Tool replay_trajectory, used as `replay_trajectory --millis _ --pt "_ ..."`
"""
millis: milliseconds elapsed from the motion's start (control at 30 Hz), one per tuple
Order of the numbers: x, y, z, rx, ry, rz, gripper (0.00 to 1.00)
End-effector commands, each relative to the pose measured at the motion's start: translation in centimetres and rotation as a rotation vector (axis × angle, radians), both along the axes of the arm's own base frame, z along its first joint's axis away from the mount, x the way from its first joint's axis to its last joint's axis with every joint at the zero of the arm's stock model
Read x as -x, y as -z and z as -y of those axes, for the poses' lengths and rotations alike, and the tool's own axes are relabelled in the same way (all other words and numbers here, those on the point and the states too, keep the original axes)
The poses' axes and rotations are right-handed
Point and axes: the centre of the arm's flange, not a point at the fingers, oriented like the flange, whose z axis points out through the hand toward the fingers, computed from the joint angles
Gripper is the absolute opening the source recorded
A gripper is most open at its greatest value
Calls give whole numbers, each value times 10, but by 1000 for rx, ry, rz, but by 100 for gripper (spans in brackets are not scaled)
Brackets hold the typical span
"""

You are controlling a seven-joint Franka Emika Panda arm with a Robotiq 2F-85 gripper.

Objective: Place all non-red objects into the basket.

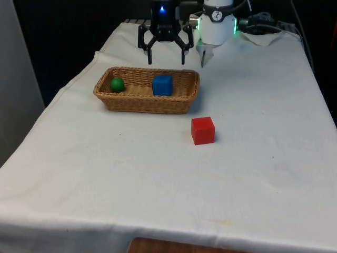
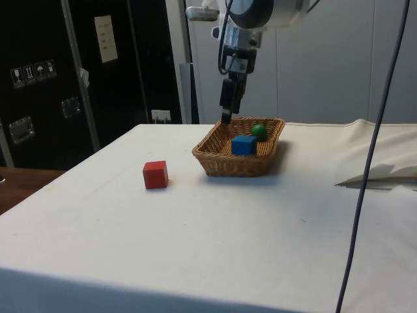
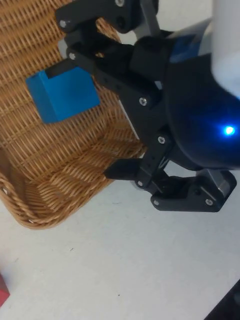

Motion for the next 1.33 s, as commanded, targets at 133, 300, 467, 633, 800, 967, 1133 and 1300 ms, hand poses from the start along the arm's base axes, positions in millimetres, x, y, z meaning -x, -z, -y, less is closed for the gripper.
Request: replay_trajectory --millis 133,300,467,633,800,967,1133,1300 --pt "-4 -5 -3 4 -53 5 100" --pt "-16 -10 -6 6 -64 9 100" --pt "-27 -11 -8 10 -68 5 100" --pt "-46 -14 -14 13 -73 -2 100" --pt "-60 -17 -18 10 -77 -7 100" --pt "-70 -22 -20 7 -81 -4 100" --pt "-90 -25 -25 5 -84 -21 100" --pt "-99 -27 -26 2 -91 -24 100"
